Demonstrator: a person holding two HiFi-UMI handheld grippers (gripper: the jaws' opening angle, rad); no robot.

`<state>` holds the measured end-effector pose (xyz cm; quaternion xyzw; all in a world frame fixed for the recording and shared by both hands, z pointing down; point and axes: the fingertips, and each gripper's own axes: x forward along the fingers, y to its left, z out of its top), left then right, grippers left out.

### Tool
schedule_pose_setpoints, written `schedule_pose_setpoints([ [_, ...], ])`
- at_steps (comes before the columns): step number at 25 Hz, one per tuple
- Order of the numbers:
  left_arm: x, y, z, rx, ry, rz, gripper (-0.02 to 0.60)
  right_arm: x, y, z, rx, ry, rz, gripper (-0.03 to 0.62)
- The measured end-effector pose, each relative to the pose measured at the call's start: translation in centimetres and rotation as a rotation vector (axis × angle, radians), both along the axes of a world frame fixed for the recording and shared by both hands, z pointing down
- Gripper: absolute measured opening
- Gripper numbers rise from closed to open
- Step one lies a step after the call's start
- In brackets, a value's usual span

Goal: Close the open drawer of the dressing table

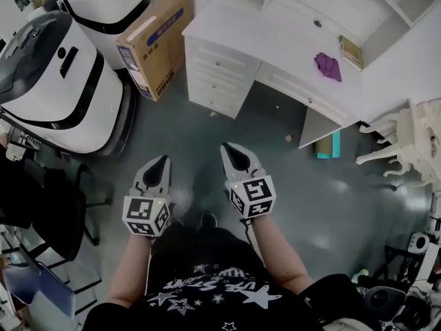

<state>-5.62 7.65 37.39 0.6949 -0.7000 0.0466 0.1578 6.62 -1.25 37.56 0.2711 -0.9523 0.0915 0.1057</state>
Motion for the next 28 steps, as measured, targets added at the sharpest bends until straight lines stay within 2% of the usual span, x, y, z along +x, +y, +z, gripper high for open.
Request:
schedule_pose_setpoints([
  [7,0.0,5.1,-0.8,0.046,0.056,-0.039,0.009,-2.0,4.9,-1.1,0.004,-0.004,-0.054,0.003],
  [18,-2.1,18.9,-2.2,0.054,0.063,-0.098,0.009,-4.3,16.3,-3.5,-0.002,-0.017,-0.072,0.003],
  [24,-1.2,24.5,-3.2,0.084,0.06,-0.096,0.009,-3.3,22.3,-4.5,0.027,-0.017,-0.091,0.003],
  [28,-0.5,27.6,-2.4,0.093,0.044,-0.071,0.009,-2.4,25.5,-3.4,0.021,-0.017,-0.082,0.002],
])
